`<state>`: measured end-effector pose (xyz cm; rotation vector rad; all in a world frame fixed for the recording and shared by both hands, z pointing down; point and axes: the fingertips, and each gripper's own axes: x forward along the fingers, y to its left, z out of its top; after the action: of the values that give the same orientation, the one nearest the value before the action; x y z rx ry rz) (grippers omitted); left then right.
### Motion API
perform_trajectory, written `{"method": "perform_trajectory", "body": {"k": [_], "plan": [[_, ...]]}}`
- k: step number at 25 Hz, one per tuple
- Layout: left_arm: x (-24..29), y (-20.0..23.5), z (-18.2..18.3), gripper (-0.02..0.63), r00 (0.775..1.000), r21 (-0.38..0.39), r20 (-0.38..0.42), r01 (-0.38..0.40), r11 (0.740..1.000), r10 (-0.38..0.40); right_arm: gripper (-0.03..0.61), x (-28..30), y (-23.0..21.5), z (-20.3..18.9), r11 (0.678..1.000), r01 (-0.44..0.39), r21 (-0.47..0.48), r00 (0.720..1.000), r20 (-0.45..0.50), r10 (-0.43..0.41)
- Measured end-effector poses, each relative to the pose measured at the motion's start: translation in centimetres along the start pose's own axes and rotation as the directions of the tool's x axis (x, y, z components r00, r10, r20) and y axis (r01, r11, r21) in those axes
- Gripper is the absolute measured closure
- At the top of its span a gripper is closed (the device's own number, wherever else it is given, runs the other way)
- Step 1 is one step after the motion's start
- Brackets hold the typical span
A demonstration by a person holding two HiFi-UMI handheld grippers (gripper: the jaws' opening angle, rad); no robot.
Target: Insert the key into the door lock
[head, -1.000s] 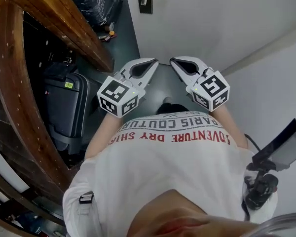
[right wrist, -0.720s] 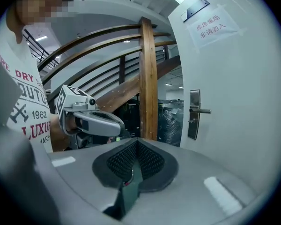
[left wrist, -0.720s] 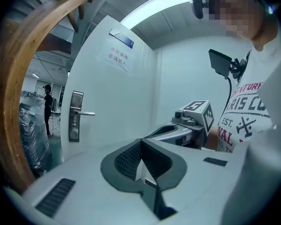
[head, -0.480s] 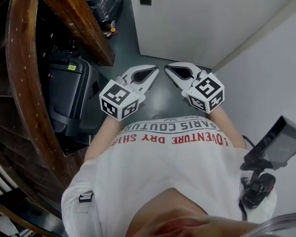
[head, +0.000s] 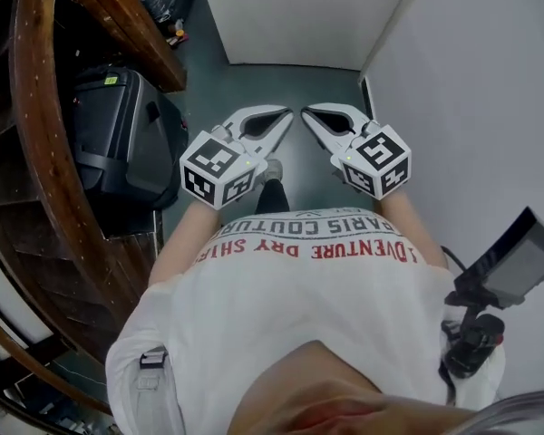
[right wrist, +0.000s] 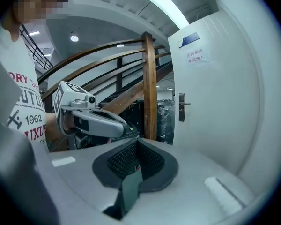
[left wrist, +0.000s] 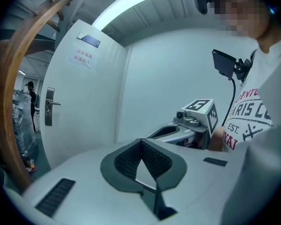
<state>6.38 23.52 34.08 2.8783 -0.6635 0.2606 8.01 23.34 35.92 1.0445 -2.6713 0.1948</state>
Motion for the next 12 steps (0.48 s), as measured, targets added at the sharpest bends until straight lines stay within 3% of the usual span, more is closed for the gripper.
{"method": "perform_trajectory", "body": {"k": [7,12], "plan": [[-7.0,-9.9,-0.9,0.612,1.0,0.012,0.01,-0.022,1.0,0.022,0.577,-7.7,9.0,0.1,1.0,0.007,-0.001,1.0,0.022,-0.007],[-10.3,-11.8,-0.6,0.612,0.999,-0.013,0.025,-0.038,0.999,0.039,0.577,-8.9,12.7,1.2,1.0,-0.004,-0.017,0.999,0.032,0.004]]}}
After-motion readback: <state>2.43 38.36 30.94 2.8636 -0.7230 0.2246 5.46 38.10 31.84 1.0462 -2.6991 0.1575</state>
